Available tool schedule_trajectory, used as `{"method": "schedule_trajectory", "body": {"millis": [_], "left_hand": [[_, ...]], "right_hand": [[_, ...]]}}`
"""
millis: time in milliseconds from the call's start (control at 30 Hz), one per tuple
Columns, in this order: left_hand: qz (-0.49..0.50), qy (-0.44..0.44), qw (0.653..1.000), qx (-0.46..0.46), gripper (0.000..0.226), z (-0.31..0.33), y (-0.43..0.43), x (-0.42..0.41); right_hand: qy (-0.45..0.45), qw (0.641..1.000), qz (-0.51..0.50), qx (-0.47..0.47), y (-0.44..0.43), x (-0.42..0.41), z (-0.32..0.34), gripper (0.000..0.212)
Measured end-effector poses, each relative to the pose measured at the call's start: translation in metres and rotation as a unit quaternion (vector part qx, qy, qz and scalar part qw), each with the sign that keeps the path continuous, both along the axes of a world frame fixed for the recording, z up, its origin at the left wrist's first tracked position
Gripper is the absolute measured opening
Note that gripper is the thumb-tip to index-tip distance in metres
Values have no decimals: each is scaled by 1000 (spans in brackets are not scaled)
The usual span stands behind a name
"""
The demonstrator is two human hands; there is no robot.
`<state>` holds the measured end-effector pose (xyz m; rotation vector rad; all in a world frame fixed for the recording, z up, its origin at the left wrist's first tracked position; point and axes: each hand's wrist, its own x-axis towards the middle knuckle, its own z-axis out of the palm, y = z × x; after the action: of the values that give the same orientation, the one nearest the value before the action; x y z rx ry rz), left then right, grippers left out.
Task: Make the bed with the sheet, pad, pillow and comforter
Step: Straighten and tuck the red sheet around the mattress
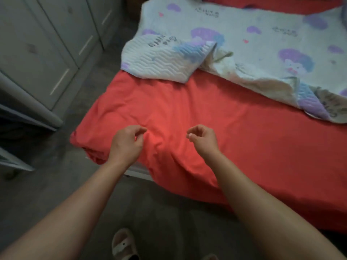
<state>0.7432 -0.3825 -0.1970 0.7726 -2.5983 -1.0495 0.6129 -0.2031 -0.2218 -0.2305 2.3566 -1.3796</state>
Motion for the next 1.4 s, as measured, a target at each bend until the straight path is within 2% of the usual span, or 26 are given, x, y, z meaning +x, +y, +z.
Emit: {"method": "schedule_trajectory", "body": {"millis": [100, 167, 233, 300, 400, 467, 533, 600, 667, 733, 800, 900, 933, 967, 1000, 1033, 1067, 1133, 1233, 1300, 1400], "left_hand": [[49, 4, 999, 8, 26, 9, -60, 22], [85, -9, 996, 18, 27, 11, -101, 39], [117, -33, 992, 31, 30, 4, -135, 57], [142, -67, 986, 54, 34, -6, -159, 69], [150, -120, 979, 65, 43, -27, -177, 79], [150, -140, 976, 68, 50, -40, -185, 76], [157, -146, 974, 75, 53, -54, -191, 67], [162, -164, 970, 79, 59, -67, -194, 55], [174, -194, 959, 110, 74, -84, -199, 46], [188, -221, 945, 150, 84, -101, -205, 36], [207, -234, 931, 190, 93, -113, -209, 27], [270, -240, 898, 249, 105, -119, -211, 9], [285, -250, 891, 251, 98, -118, -210, 3], [290, -255, 891, 237, 79, -116, -208, -4], [283, -240, 902, 219, 50, -111, -205, -12], [278, -214, 912, 212, 25, -100, -201, -27], [277, -185, 919, 212, 13, -87, -198, -40], [280, -121, 927, 219, 17, -66, -195, -79], [263, 31, 914, 307, 23, -32, -186, -142], [204, 113, 892, 388, 16, -13, -174, -182], [89, 178, 807, 557, 26, 20, -137, -242]], "right_hand": [[20, 999, 47, 1, -63, 10, 9, 25], [37, 994, 102, 20, -105, 20, 12, 16], [47, 982, 174, 49, -140, 33, 11, 16], [55, 957, 261, 119, -164, 42, 7, 31], [74, 885, 365, 281, -179, 56, -6, 76], [111, 839, 405, 346, -186, 63, -19, 107], [144, 805, 428, 384, -188, 66, -38, 127], [178, 784, 437, 403, -188, 63, -54, 130], [217, 777, 429, 406, -190, 55, -65, 116], [260, 781, 413, 390, -194, 42, -72, 88], [269, 800, 405, 352, -197, 28, -74, 59], [246, 843, 384, 286, -196, 3, -75, 37], [235, 859, 373, 261, -194, -7, -76, 34], [222, 877, 359, 232, -191, -17, -76, 32], [205, 895, 341, 200, -188, -26, -76, 33], [182, 915, 319, 166, -184, -38, -73, 35], [156, 934, 295, 130, -182, -46, -71, 34], [111, 964, 235, 59, -175, -68, -62, 21], [91, 985, 145, 14, -162, -105, -48, 18], [82, 994, 78, -12, -148, -130, -40, 24], [63, 998, -17, -15, -109, -177, -39, 26]]}}
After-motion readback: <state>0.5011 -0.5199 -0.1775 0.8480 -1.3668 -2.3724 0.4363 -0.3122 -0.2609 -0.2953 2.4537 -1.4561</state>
